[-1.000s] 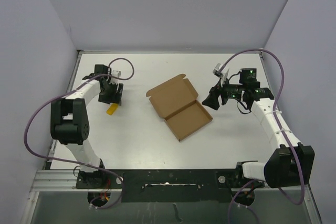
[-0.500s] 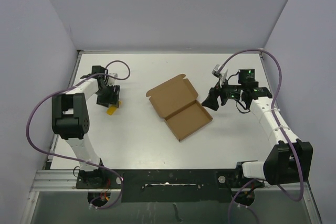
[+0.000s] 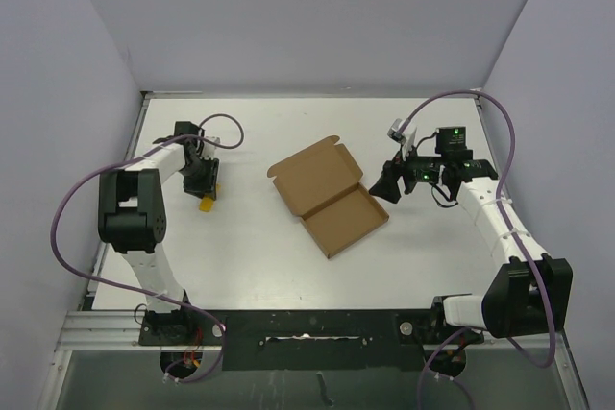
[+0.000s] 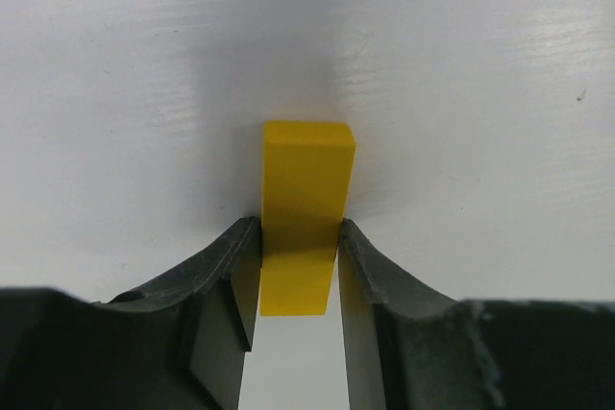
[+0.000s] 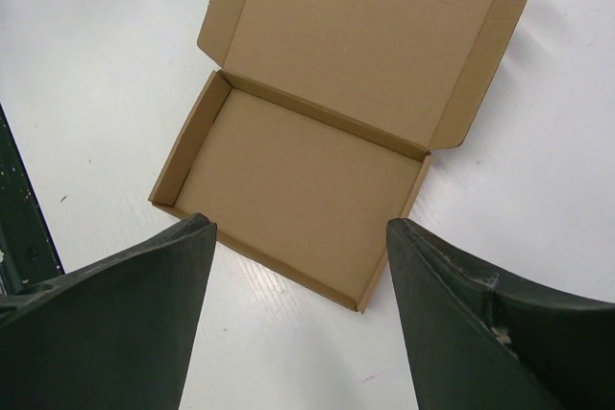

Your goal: Fold the paper box

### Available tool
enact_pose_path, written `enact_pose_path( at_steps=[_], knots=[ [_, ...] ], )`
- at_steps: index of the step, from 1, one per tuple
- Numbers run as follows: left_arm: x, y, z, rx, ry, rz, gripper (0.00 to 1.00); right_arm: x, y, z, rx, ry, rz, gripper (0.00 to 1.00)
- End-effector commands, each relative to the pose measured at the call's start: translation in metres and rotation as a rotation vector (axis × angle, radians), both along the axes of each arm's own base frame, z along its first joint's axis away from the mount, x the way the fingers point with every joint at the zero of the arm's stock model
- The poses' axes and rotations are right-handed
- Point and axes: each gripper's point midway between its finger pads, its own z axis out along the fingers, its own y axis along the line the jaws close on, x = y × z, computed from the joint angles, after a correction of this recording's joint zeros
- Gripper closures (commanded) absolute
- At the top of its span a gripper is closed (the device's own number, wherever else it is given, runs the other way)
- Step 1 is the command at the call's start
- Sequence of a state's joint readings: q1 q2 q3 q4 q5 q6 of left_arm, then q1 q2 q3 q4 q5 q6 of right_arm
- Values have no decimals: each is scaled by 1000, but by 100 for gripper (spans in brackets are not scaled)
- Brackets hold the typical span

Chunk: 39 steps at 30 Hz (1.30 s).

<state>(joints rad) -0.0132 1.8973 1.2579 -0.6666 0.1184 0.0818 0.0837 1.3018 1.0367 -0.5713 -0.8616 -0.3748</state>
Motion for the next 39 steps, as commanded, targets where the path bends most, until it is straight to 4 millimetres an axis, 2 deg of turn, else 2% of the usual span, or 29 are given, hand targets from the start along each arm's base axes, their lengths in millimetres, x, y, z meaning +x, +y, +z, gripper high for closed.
enact_pose_path(
  at_steps=[1, 6, 12, 18, 23, 28, 33, 39],
  knots=[
    [-1, 0, -4, 20, 28, 1, 80, 2, 0, 5, 21, -23, 12, 27],
    [0, -7, 12, 19, -17, -10, 86, 2, 0, 7, 32, -21, 11, 27],
    [-3, -37, 58, -47, -149, -36, 92, 1, 0, 11, 66, -9, 14, 27],
    [-17, -90, 109, -348, -317, -27, 94, 0, -1, 14, 102, 2, 17, 27],
    [-48, -142, 149, -685, -414, -38, 96, 0, -3, 17, 128, 6, 10, 27],
    [-74, -188, 177, -886, -487, -66, 99, 2, -7, 16, 136, 12, -3, 27],
    [-94, -238, 181, -907, -542, -87, 100, 5, -11, 13, 137, 21, -20, 27],
    [-102, -280, 161, -796, -527, -30, 100, 8, -18, 12, 139, 26, -40, 27]
  ],
)
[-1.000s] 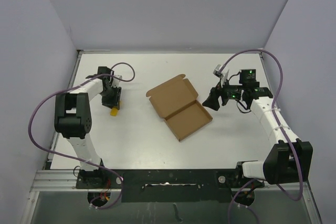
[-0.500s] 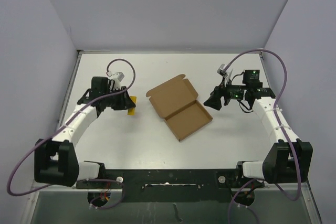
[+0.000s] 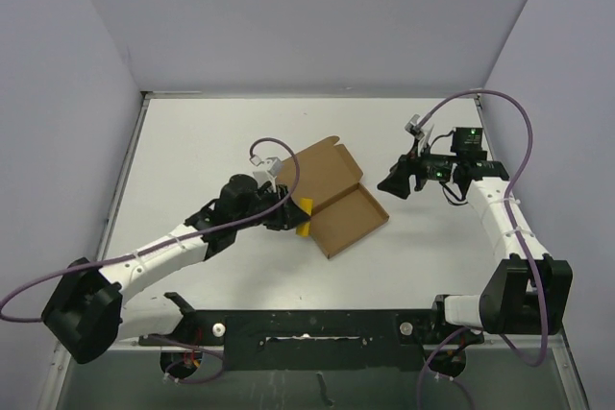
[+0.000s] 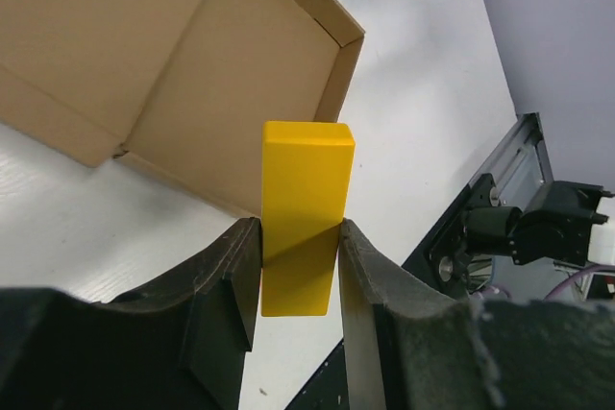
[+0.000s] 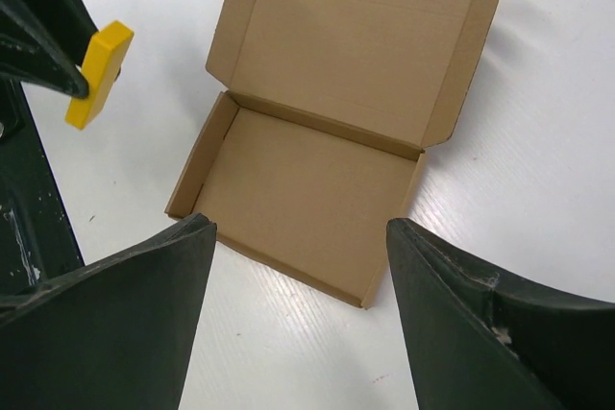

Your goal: Fold the paper box

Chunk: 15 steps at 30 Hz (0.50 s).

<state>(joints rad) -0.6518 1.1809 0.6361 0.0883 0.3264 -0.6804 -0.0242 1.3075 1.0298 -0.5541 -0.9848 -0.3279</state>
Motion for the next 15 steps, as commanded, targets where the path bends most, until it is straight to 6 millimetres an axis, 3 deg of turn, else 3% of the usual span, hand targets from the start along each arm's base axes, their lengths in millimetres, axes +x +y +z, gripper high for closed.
enact_pose_path(
  at_steps=[1, 7, 15],
  knots=[
    [28, -29, 22, -11, -70, 162, 100, 4, -2, 2, 29, -12, 2, 27],
    [36, -63, -2, 164, -33, 227, 97, 6, -5, 0, 28, -7, -11, 27],
    [45, -95, -31, 368, -30, 283, 83, 8, -8, -3, 23, -2, -19, 27]
  ],
)
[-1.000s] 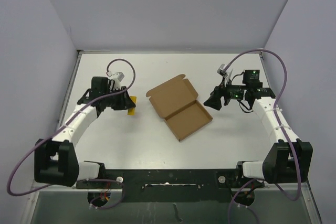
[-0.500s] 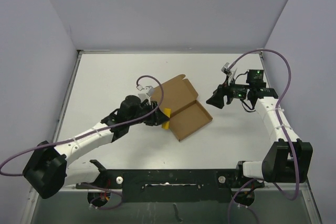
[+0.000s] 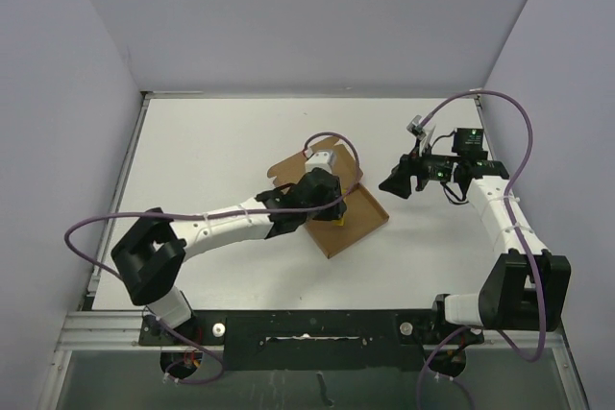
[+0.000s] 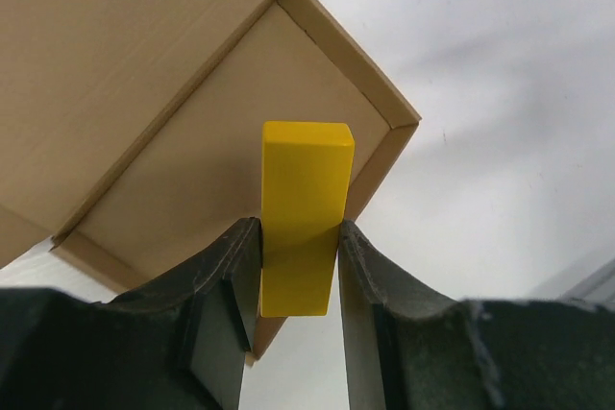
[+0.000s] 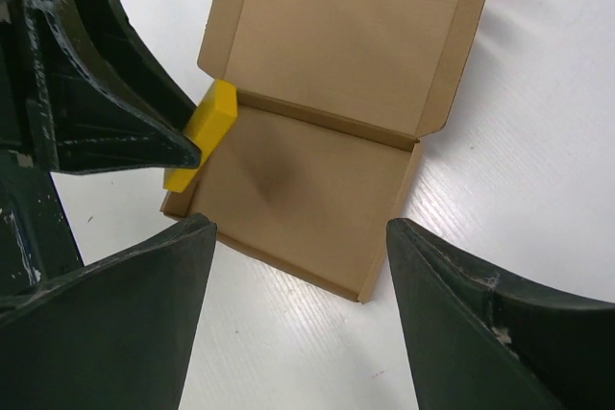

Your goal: Fold the paper box

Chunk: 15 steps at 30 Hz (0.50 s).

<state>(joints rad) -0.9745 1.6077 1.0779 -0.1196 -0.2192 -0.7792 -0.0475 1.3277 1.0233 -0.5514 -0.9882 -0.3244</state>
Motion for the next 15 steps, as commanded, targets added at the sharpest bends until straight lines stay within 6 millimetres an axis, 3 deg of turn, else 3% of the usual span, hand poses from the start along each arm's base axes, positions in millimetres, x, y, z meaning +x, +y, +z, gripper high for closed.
enact_pose_path(
  at_steps=[1, 4, 7, 10, 12, 15],
  knots=[
    [16, -7, -16, 106, -10, 80, 82, 5, -1, 4, 18, -28, 2, 27],
    [18, -15, -34, 133, 16, 70, 73, 6, -3, 4, 18, -29, -3, 27],
    [19, -21, -39, 137, 39, 71, 64, 7, -6, 3, 15, -26, -13, 26],
    [19, -25, -30, 122, 33, 66, 43, 8, -9, 3, 16, -27, -22, 24],
    [19, -27, -20, 107, 11, 55, 24, 8, -11, 4, 19, -30, -24, 21],
    [18, -29, -2, 84, -24, 39, 7, 8, -14, 4, 21, -35, -29, 19]
  ],
)
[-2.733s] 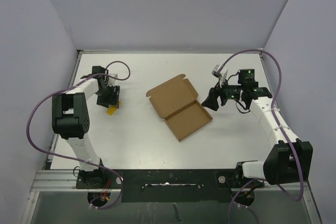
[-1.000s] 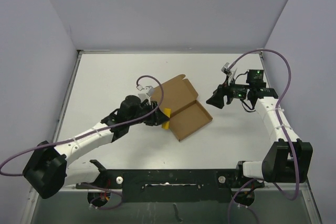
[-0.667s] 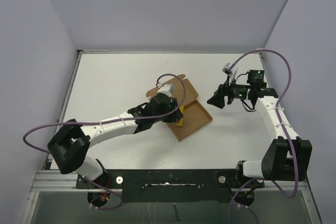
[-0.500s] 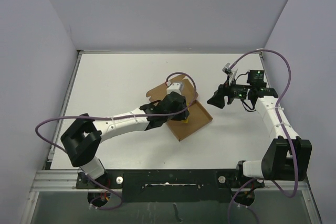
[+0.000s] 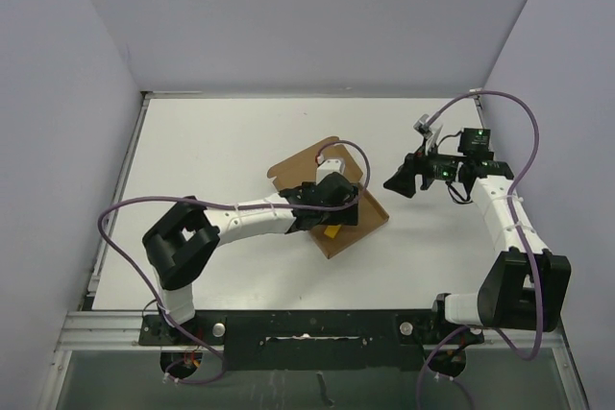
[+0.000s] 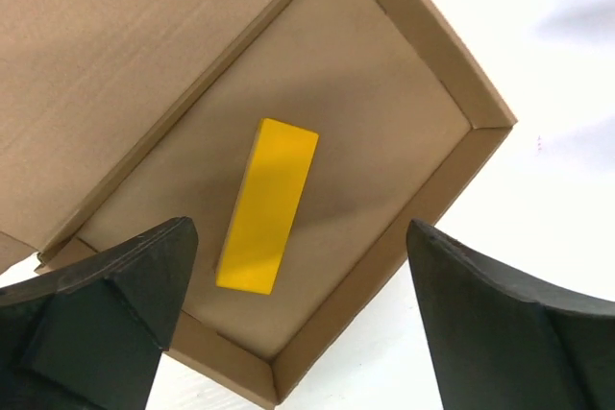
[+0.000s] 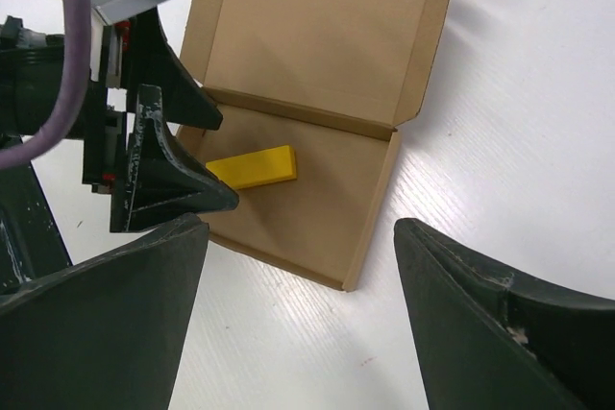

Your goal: Fold the paper box

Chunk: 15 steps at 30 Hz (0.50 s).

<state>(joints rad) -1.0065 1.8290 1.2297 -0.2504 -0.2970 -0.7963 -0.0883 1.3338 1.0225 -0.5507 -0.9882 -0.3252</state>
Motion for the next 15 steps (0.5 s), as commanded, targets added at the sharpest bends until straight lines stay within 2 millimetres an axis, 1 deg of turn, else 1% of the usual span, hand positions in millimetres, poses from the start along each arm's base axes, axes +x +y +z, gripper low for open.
enact_pose_path(
  at_steps=[1, 4, 5, 6, 7, 8, 9, 10, 11, 13, 15],
  knots=[
    [10, -18, 61, -108, -111, -9, 5, 3, -3, 6, 20, -46, 10, 19],
    [5, -11, 79, -139, -165, -35, 2, 3, -7, 5, 15, -59, 17, 19],
    [3, -9, 94, -178, -202, -46, 2, 3, -8, 5, 13, -67, 18, 19],
    [0, -3, 92, -176, -212, -57, 2, 3, -9, 6, 12, -76, 23, 19],
    [-4, 3, 96, -195, -235, -66, 2, 2, -11, 7, 16, -81, 22, 19],
    [-8, 9, 107, -228, -263, -69, 2, 1, -13, 9, 25, -90, 24, 19],
    [-11, 15, 103, -234, -277, -78, 2, -1, -14, 12, 45, -98, 31, 19],
    [-16, 21, 113, -267, -302, -87, 2, -2, -18, 15, 57, -111, 27, 20],
    [-20, 25, 117, -293, -318, -96, 2, -3, -20, 18, 67, -123, 27, 20],
    [-30, 38, 116, -319, -336, -111, 2, -5, -29, 24, 86, -150, 11, 20],
    [-40, 51, 108, -341, -344, -128, 2, -7, -40, 28, 106, -170, -14, 20]
  ],
)
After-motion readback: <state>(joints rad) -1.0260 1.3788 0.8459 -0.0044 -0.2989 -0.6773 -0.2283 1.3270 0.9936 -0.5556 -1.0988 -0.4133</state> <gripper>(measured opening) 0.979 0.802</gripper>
